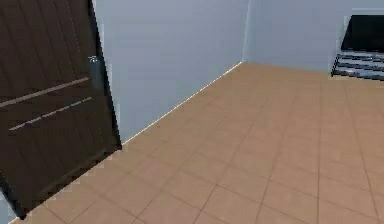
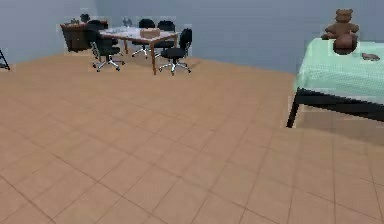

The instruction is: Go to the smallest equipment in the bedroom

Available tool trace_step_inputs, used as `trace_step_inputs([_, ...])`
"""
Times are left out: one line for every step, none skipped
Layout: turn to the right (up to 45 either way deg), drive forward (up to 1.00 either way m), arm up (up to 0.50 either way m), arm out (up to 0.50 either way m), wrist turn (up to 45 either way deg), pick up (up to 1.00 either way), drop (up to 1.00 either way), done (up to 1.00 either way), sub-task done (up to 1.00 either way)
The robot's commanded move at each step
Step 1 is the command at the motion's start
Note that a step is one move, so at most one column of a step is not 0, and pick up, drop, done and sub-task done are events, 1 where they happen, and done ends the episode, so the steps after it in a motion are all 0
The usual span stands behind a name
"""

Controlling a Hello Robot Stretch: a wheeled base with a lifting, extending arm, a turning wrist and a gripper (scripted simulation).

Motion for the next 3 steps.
trace_step_inputs([45.0, 0.0, 0.0, 0.0, 0.0, 0.0, 0.0, 0.0, 0.0])
trace_step_inputs([45.0, 0.0, 0.0, 0.0, 0.0, 0.0, 0.0, 0.0, 0.0])
trace_step_inputs([6.0, 0.0, 0.0, 0.0, 0.0, 0.0, 0.0, 0.0, 0.0])
